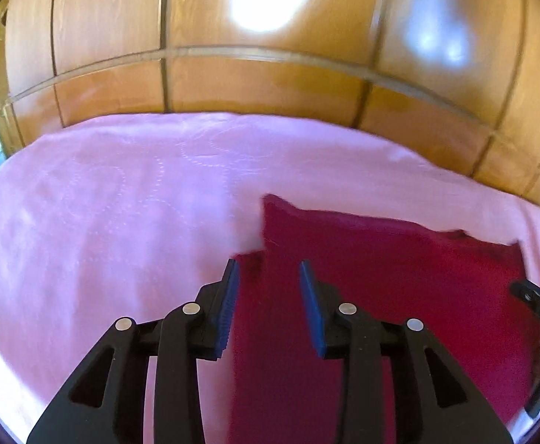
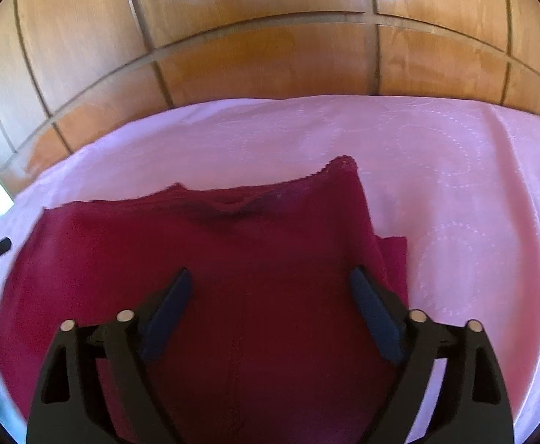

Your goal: Fold small clothes

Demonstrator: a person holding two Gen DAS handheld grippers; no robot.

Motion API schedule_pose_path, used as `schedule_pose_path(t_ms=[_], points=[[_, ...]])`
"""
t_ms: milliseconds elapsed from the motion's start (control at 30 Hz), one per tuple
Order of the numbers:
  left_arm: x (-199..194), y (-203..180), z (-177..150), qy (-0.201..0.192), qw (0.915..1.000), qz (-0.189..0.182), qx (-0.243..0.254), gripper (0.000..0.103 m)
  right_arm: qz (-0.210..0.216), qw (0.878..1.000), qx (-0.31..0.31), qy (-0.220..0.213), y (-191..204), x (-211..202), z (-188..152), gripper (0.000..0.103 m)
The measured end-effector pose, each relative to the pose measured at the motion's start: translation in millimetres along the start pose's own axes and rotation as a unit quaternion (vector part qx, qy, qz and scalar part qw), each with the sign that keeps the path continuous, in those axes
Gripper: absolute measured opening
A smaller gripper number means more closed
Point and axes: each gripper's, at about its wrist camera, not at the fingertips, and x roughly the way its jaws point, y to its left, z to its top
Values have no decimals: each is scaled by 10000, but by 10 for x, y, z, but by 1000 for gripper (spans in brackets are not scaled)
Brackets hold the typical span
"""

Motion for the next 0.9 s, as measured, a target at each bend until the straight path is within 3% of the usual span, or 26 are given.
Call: schedule_pose_path(t_ms=[200, 333, 400, 467, 567, 667, 733, 800, 900], points=[[-219, -295, -360, 73, 9969, -645, 437, 33, 160, 9980, 537, -282, -303, -483, -160, 91], [-129, -461, -576, 354, 9949, -683, 651, 33, 289, 9935, 1090, -180, -588, -594, -385, 90], [-103, -484, -650, 421, 9951, -654, 604, 33, 484, 9899, 1336, 7, -678, -587, -521, 74], [-101, -490, -661, 404, 9951, -665, 611, 33, 743, 9856, 1506, 189, -699, -578, -636, 66], [-53, -457, -685, 455, 9948, -736, 533, 33, 1033, 9821, 1549, 295, -640, -600, -775, 64], [-51, -409, -696, 466, 9947, -790, 465, 33, 1112, 9791, 1675, 308, -622, -626, -847, 63], [-88, -398, -695, 451, 9948, -788, 464, 33, 1110, 9781, 1721, 359, -610, -630, -862, 51], [-96, -389, -689, 455, 9946, -812, 465, 33, 1081, 9789, 1683, 424, -570, -645, -841, 31], [-158, -322, -627, 522, 9932, -990, 321, 33, 1002, 9826, 1522, 371, -440, -744, -735, 27]])
